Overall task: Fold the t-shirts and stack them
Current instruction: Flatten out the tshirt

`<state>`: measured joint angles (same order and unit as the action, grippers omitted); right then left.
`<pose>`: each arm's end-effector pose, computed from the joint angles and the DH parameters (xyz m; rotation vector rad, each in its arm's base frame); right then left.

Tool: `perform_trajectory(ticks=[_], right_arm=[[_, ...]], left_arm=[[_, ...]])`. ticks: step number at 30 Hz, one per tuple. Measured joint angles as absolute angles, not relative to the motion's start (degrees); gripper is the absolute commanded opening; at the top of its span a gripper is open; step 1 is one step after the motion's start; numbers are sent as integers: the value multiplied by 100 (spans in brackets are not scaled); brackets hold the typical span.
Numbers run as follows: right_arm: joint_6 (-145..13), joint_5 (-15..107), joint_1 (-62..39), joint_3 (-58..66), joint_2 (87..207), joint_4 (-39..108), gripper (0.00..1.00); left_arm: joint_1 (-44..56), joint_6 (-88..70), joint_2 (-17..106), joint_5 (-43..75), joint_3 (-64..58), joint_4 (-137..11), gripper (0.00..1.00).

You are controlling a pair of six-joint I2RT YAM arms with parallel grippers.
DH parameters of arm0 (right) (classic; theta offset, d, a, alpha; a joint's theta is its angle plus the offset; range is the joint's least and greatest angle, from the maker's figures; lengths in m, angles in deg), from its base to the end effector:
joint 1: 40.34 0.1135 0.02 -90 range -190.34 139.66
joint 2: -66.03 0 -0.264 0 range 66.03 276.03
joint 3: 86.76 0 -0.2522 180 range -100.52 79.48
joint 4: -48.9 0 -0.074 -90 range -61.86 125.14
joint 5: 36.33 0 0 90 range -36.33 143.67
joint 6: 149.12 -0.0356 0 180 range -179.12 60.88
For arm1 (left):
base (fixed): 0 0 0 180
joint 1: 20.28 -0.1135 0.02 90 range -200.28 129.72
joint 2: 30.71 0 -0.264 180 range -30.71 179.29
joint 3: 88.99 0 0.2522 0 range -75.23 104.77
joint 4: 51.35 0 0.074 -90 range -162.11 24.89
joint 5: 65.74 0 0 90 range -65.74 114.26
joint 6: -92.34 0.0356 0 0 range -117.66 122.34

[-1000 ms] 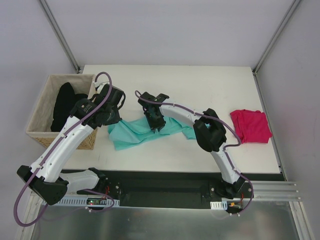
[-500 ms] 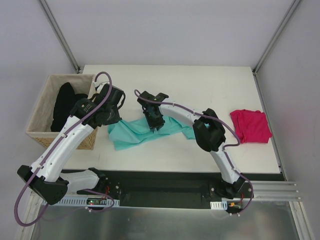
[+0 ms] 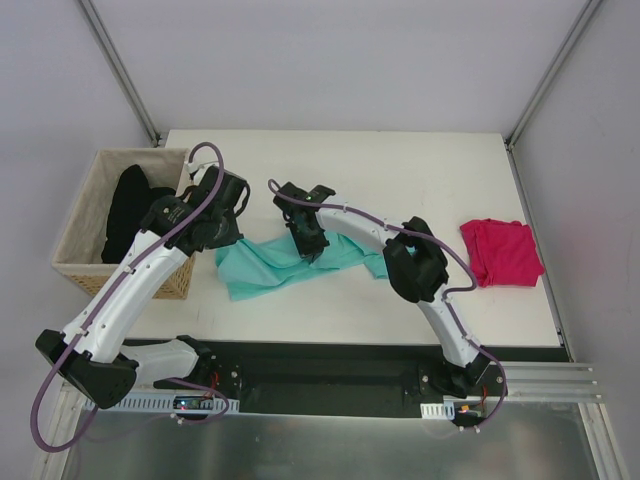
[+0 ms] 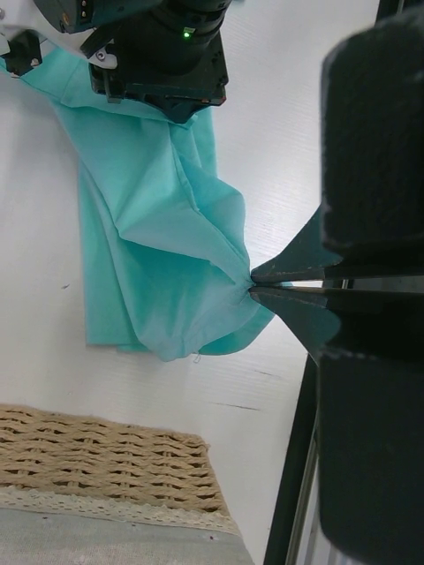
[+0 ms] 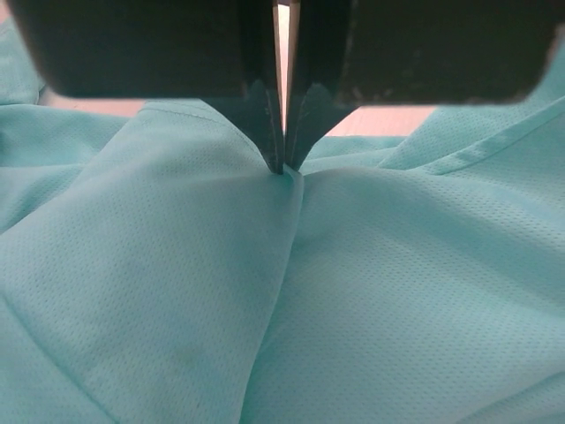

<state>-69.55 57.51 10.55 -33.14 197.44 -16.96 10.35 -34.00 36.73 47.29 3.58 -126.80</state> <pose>0.3057 0.3723 0.1859 -0.9590 2.6482 0.1605 0.1923 -0.0977 0.3822 -0.2899 2.3410 -0.0686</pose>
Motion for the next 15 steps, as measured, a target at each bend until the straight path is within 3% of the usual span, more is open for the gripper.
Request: perform_trajectory(ticks=[15], right_arm=[[-6835,6232,895,-3913,19821,-2002,1]], left_arm=[[924,-3207,3760,4718,336,-12453,0]])
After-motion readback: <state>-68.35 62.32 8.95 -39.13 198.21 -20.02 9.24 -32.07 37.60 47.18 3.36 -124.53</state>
